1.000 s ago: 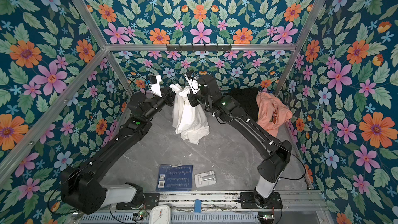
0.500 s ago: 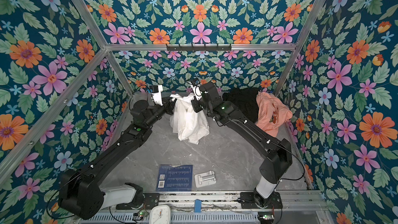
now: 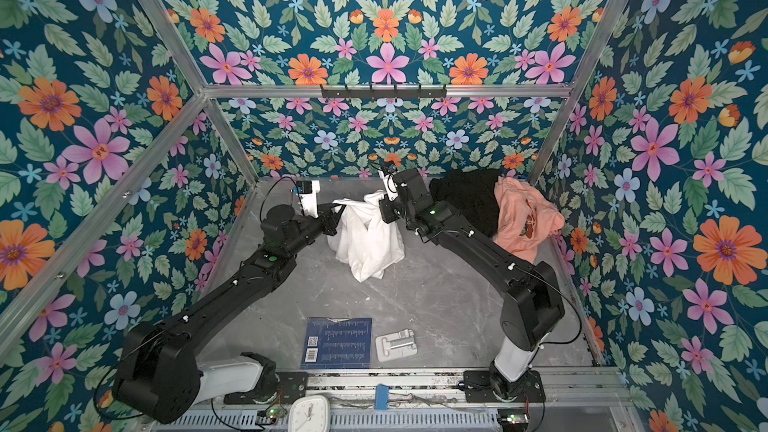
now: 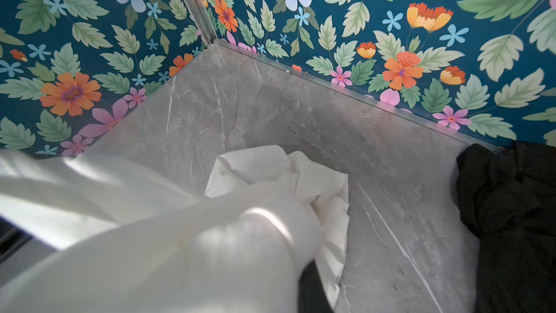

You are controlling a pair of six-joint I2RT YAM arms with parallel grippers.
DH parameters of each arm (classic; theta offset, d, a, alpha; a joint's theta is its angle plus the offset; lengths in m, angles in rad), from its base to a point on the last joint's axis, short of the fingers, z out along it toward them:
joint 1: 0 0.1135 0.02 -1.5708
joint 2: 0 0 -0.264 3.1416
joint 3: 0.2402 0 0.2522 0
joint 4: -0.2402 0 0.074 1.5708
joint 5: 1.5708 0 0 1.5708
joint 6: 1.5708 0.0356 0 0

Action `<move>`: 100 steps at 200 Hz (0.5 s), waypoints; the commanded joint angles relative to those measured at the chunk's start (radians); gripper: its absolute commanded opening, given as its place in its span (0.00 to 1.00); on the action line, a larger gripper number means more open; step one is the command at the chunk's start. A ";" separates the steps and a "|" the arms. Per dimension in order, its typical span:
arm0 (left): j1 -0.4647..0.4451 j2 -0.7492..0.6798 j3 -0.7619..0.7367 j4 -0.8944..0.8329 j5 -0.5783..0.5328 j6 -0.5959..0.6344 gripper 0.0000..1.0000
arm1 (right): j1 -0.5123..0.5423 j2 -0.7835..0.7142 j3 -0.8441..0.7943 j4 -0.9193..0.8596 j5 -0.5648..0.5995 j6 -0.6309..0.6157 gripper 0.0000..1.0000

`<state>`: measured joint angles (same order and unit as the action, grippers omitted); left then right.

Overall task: Pick out a specific cloth from the pile
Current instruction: 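Lower the white shirt onto the table and open both grippers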

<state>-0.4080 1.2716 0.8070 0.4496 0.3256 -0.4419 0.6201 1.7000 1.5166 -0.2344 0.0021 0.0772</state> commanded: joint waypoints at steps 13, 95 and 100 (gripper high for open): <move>0.000 0.009 -0.056 0.052 -0.009 -0.029 0.00 | -0.019 0.020 -0.034 0.038 -0.014 0.040 0.00; 0.000 0.066 -0.112 0.060 -0.013 -0.041 0.00 | -0.051 0.083 -0.101 0.070 -0.032 0.067 0.00; 0.000 0.073 -0.114 0.059 -0.011 -0.041 0.00 | -0.053 0.087 -0.104 0.072 -0.034 0.070 0.00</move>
<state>-0.4088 1.3293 0.7010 0.4736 0.3286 -0.4732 0.5770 1.7741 1.4250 -0.1814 -0.0422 0.1280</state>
